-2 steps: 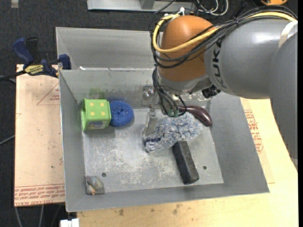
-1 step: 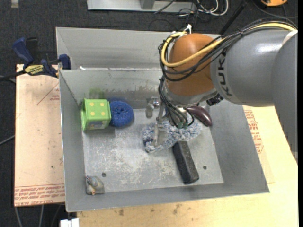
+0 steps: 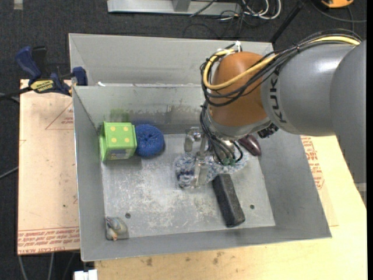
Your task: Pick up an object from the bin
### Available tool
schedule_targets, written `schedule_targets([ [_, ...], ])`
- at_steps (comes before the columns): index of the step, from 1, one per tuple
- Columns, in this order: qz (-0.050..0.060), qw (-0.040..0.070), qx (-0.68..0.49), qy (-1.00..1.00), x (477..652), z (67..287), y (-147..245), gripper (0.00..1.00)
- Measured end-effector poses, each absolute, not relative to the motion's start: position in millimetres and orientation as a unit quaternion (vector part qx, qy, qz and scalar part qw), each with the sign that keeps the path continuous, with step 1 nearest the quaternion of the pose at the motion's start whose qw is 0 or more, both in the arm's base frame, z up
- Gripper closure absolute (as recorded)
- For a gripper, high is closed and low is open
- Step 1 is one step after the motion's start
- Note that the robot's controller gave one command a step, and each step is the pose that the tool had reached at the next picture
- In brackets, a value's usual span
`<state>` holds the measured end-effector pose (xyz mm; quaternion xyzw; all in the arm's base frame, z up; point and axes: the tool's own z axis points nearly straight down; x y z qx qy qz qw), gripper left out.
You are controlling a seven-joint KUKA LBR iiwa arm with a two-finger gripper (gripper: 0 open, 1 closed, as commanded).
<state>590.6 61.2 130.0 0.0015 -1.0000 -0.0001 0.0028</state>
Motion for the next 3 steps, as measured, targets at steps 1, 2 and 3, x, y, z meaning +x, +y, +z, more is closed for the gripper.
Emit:
schedule_targets([
  [1, -0.001, -0.001, -0.01, -1.0, 574.1, 98.7, 5.0, 1.0],
  [2, -0.001, -0.001, -0.01, -1.0, 574.1, 98.7, 5.0, 1.0],
  [3, -0.001, -0.001, -0.015, -1.0, 577.5, 203.2, -4.8, 1.0],
])
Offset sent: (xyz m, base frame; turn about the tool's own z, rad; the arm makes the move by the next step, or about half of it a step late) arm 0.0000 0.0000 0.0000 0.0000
